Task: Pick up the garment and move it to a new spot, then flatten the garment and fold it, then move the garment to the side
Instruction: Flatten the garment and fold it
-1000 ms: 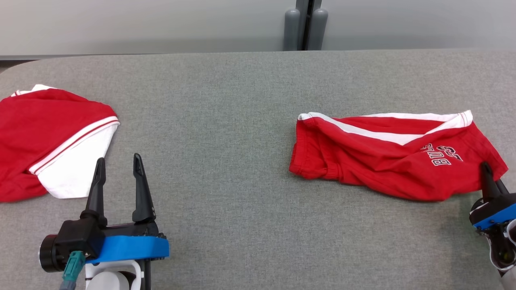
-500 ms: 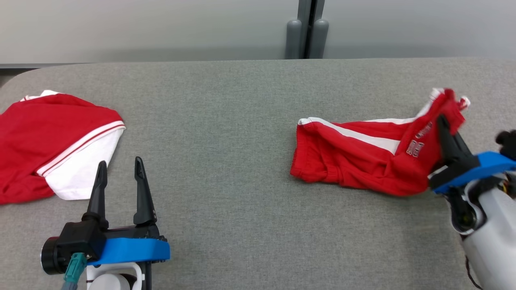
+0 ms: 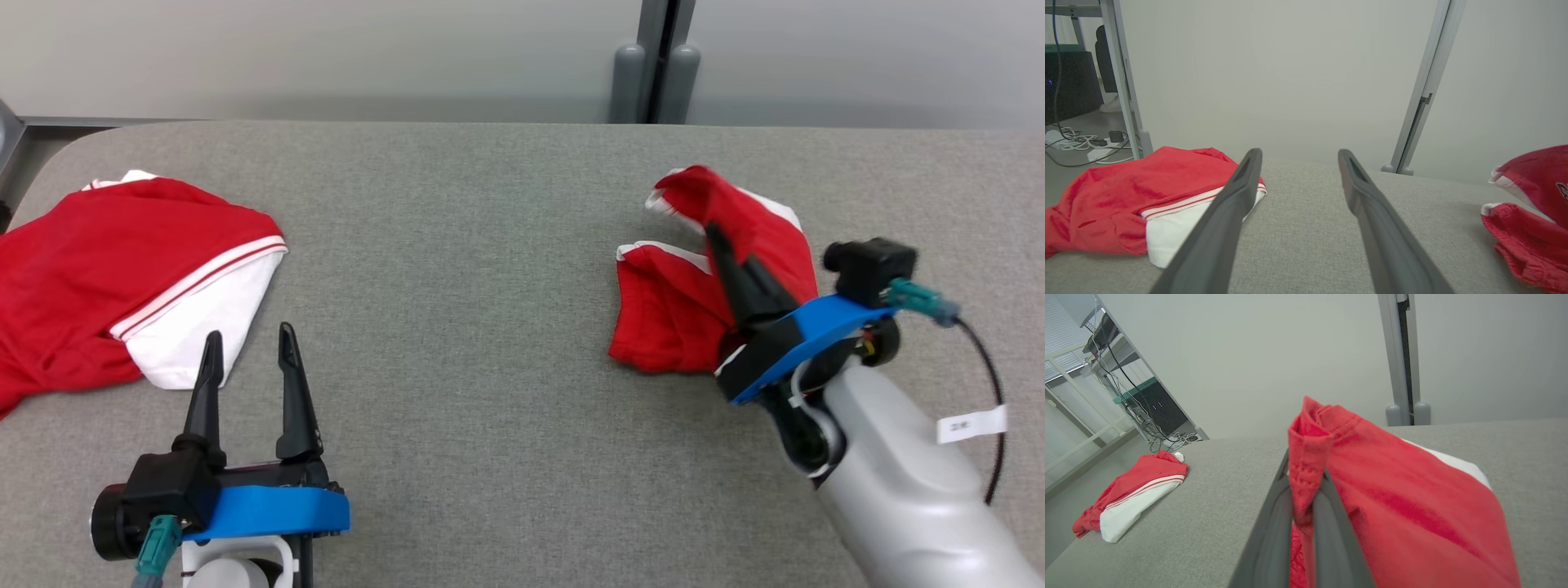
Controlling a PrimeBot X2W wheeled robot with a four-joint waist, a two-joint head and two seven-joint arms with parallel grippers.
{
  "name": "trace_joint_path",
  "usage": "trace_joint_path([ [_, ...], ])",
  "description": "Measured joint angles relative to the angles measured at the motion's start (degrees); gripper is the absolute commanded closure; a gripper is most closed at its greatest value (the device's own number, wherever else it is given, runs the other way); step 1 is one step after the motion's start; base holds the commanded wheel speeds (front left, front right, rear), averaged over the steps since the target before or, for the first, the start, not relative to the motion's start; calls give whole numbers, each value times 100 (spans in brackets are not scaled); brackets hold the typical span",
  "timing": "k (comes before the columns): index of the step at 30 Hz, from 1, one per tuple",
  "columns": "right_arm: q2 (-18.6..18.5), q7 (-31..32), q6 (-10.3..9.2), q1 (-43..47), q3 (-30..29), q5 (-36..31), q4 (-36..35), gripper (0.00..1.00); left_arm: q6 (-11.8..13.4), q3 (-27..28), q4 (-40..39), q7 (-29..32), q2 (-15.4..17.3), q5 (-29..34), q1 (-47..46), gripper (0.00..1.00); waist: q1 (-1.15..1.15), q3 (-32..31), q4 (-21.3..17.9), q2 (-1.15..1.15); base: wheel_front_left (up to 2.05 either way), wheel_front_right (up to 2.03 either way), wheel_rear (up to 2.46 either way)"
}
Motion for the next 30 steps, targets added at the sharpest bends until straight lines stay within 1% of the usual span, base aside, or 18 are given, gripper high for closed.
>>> trace_joint_path([
  [4, 165, -7, 0, 51, 348, -104, 11, 100, 5, -73, 3, -1, 0, -35, 4, 0, 0, 21, 72, 0, 0, 0, 0],
  [8, 199, -27, 0, 196, 698, -225, 53, 100, 12, -96, 5, 0, 1, -41, 2, 0, 0, 50, 125, 0, 0, 0, 0],
  [16, 248, -107, 0, 440, 1083, -252, 385, 100, 23, -100, 32, 0, 1, -62, 0, 0, 0, 57, 166, 0, 0, 0, 0],
  [20, 321, -151, 0, 495, 1305, -402, 530, 100, 20, -113, 55, 0, 1, -77, 0, 0, 0, 42, 151, 0, 0, 0, 0],
  [22, 370, -159, 0, 506, 1356, -408, 563, 0, 20, -105, 57, 0, 1, -75, 1, 0, 0, 30, 122, 0, 0, 0, 0],
  [26, 398, -177, 0, 576, 1451, -445, 386, 0, 1, -64, 82, 0, 1, -33, 9, 0, 0, -24, 33, 0, 0, 0, 0],
  [30, 344, -181, 0, 755, 1256, -587, -40, 0, -26, 13, 127, 0, 1, -10, 53, 0, 0, -111, -103, 0, 0, 0, 0],
])
